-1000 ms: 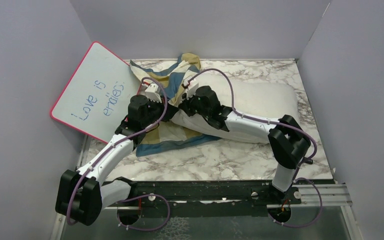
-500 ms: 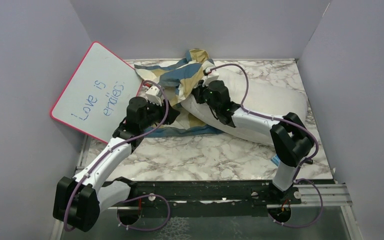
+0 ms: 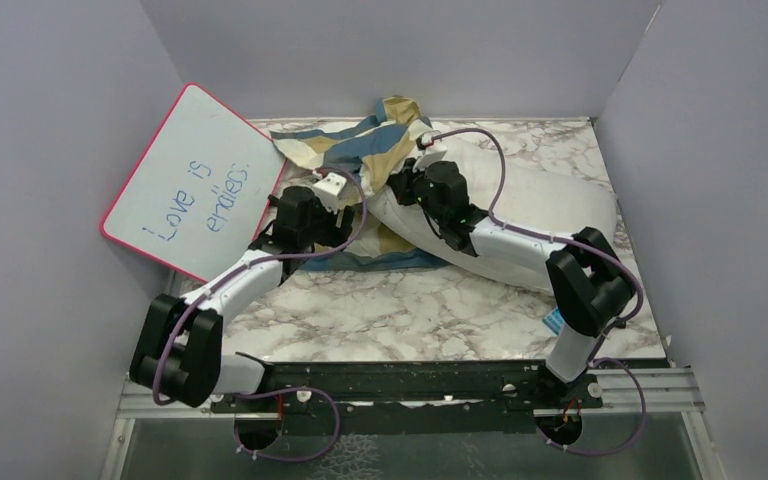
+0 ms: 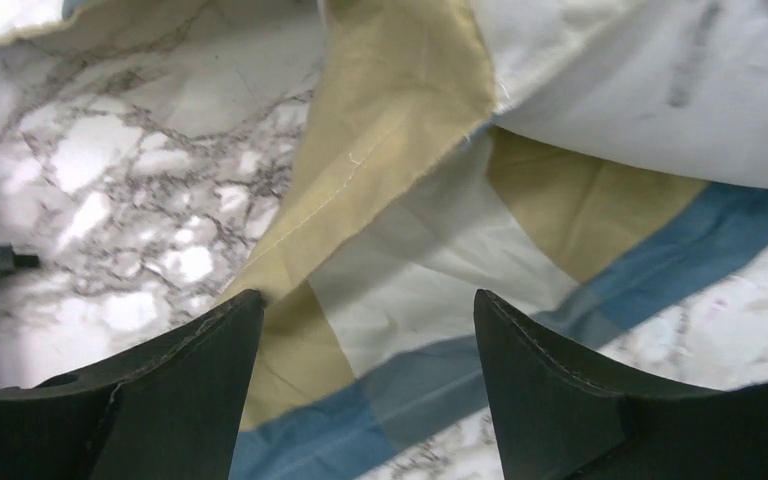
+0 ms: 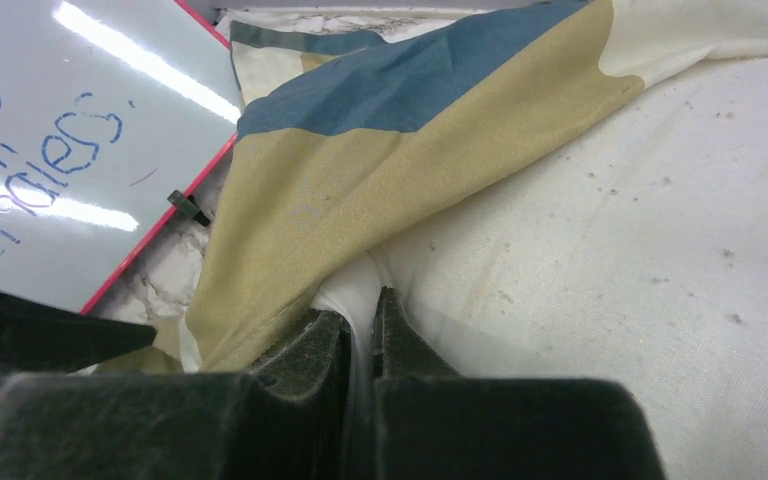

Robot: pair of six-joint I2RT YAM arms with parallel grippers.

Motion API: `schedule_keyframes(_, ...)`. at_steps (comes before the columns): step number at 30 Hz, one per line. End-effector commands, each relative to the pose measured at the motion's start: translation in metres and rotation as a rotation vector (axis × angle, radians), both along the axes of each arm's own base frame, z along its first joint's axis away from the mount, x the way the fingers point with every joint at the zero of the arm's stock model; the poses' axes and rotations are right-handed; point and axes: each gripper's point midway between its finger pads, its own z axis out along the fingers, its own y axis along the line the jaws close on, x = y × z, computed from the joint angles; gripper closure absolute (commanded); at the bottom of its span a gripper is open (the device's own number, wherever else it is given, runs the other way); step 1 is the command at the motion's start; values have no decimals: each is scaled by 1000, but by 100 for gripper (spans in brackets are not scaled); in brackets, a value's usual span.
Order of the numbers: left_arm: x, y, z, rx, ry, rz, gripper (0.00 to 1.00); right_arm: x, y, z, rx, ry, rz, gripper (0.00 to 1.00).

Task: Put the pillow into the pillowcase
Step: Stuff the pillow into the pillowcase.

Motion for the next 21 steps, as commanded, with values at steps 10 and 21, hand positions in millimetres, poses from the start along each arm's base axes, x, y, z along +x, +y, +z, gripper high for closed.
schedule_keyframes(10, 21, -44, 31, -54, -109, -212, 93, 17, -38, 59, 207, -77, -101, 99)
schedule_keyframes(21, -78, -77, 10, -266, -1, -214, 100, 45, -42, 78, 307, -105, -187, 99)
